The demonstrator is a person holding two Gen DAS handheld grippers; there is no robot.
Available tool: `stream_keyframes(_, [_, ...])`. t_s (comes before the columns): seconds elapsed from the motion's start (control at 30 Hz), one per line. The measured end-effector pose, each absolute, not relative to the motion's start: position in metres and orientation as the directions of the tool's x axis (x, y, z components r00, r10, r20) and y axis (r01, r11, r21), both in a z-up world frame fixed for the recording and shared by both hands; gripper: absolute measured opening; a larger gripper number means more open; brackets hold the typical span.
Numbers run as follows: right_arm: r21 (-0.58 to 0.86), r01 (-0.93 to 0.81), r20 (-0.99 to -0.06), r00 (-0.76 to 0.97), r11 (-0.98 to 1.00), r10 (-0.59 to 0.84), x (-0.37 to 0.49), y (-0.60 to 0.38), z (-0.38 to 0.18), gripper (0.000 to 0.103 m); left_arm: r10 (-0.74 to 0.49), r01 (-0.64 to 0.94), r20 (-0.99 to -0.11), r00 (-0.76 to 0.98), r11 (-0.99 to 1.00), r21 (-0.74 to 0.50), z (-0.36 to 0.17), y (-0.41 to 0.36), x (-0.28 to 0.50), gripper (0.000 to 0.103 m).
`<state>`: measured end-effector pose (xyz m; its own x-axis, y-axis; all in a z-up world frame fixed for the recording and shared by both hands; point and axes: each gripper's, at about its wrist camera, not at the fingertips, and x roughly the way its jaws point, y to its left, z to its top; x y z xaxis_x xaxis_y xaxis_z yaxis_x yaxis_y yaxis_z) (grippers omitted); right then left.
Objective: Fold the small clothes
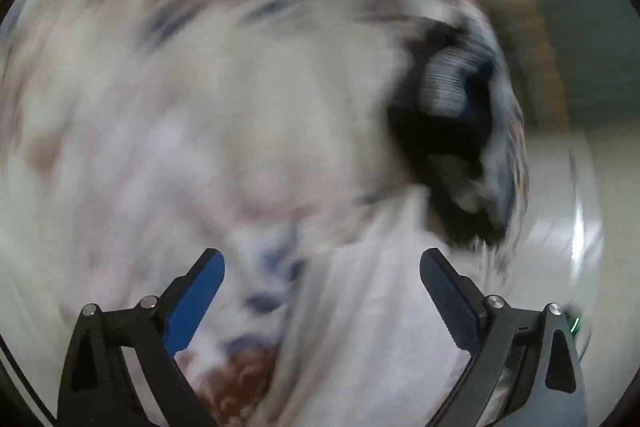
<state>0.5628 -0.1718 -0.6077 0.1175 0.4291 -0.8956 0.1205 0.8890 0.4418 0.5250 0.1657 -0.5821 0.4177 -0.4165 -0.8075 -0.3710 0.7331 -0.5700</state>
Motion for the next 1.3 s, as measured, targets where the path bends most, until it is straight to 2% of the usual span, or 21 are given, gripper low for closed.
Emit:
stream_keyframes(0.07, [0.450, 0.129, -0.892, 0.117, 0.884, 0.437, 0.571, -0.172, -0.611, 0.050, -0.406, -0.234, -0.831, 0.380, 0.827, -0.511, -0.568, 0.130, 0.558, 0.092])
stream_keyframes(0.13, [0.462, 0.147, -0.886, 0.114, 0.875, 0.449, 0.581, -0.169, -0.621, 0.050, -0.422, -0.159, -0.853, 0.308, 0.861, -0.483, -0.578, 0.100, 0.587, 0.067])
stream_keyframes(0.2, [0.483, 0.180, -0.876, 0.093, 0.857, 0.474, 0.591, -0.167, -0.635, 0.050, -0.405, -0.115, -0.893, 0.196, 0.895, -0.431, -0.605, 0.074, 0.607, 0.013])
stream_keyframes(0.23, [0.494, 0.190, -0.869, 0.079, 0.848, 0.488, 0.595, -0.165, -0.642, 0.050, -0.395, -0.091, -0.910, 0.129, 0.909, -0.408, -0.621, 0.058, 0.619, 0.007])
stream_keyframes(0.27, [0.506, 0.196, -0.862, 0.064, 0.840, 0.503, 0.598, -0.163, -0.647, 0.050, -0.379, -0.075, -0.919, 0.109, 0.919, -0.388, -0.627, 0.051, 0.623, 0.007])
stream_keyframes(0.3, [0.507, 0.199, -0.860, 0.050, 0.839, 0.507, 0.601, -0.161, -0.651, 0.041, -0.363, -0.056, -0.924, 0.116, 0.927, -0.371, -0.625, 0.047, 0.625, 0.007])
stream_keyframes(0.37, [0.481, 0.183, -0.876, 0.078, 0.857, 0.475, 0.602, -0.159, -0.645, 0.010, -0.355, -0.052, -0.921, 0.161, 0.929, -0.367, -0.609, 0.053, 0.621, 0.006])
stream_keyframes(0.5, [0.486, 0.139, -0.870, 0.168, 0.863, 0.464, 0.604, -0.160, -0.614, 0.008, -0.346, -0.136, -0.902, 0.260, 0.911, -0.389, -0.579, 0.100, 0.606, 0.005])
stream_keyframes(0.6, [0.466, 0.164, -0.881, 0.177, 0.870, 0.439, 0.614, -0.160, -0.617, 0.008, -0.335, -0.163, -0.915, 0.225, 0.913, -0.374, -0.600, 0.118, 0.607, 0.006])
stream_keyframes(0.77, [0.314, 0.151, -0.949, 0.073, 0.937, 0.307, 0.631, -0.143, -0.661, 0.008, -0.322, -0.185, -0.938, 0.131, 0.921, -0.342, -0.643, 0.111, 0.611, 0.006])
stream_keyframes(0.87, [0.323, 0.104, -0.946, 0.046, 0.941, 0.320, 0.632, -0.138, -0.654, 0.013, -0.383, -0.207, -0.910, 0.155, 0.888, -0.409, -0.631, 0.119, 0.606, 0.011])
stream_keyframes(0.93, [0.359, 0.095, -0.933, 0.028, 0.929, 0.358, 0.629, -0.143, -0.643, 0.027, -0.485, -0.211, -0.855, 0.183, 0.830, -0.516, -0.616, 0.133, 0.596, 0.018])
stream_keyframes(1.0, [0.426, 0.107, -0.904, 0.019, 0.898, 0.426, 0.618, -0.157, -0.629, 0.052, -0.544, -0.215, -0.813, 0.207, 0.786, -0.580, -0.602, 0.141, 0.577, 0.033])
stream_keyframes(1.07, [0.471, 0.122, -0.882, 0.027, 0.874, 0.471, 0.604, -0.169, -0.620, 0.055, -0.554, -0.223, -0.804, 0.214, 0.774, -0.592, -0.595, 0.148, 0.556, 0.046])
stream_keyframes(1.23, [0.527, 0.196, -0.842, -0.014, 0.827, 0.539, 0.551, -0.192, -0.627, 0.056, -0.548, -0.277, -0.817, 0.179, 0.769, -0.576, -0.607, 0.149, 0.500, 0.043])
stream_keyframes(1.27, [0.541, 0.215, -0.828, -0.034, 0.813, 0.560, 0.541, -0.192, -0.636, 0.056, -0.543, -0.284, -0.820, 0.182, 0.769, -0.572, -0.611, 0.145, 0.494, 0.027])
stream_keyframes(1.3, [0.547, 0.233, -0.819, -0.050, 0.804, 0.571, 0.531, -0.188, -0.643, 0.050, -0.550, -0.287, -0.815, 0.181, 0.763, -0.579, -0.616, 0.138, 0.485, 0.008])
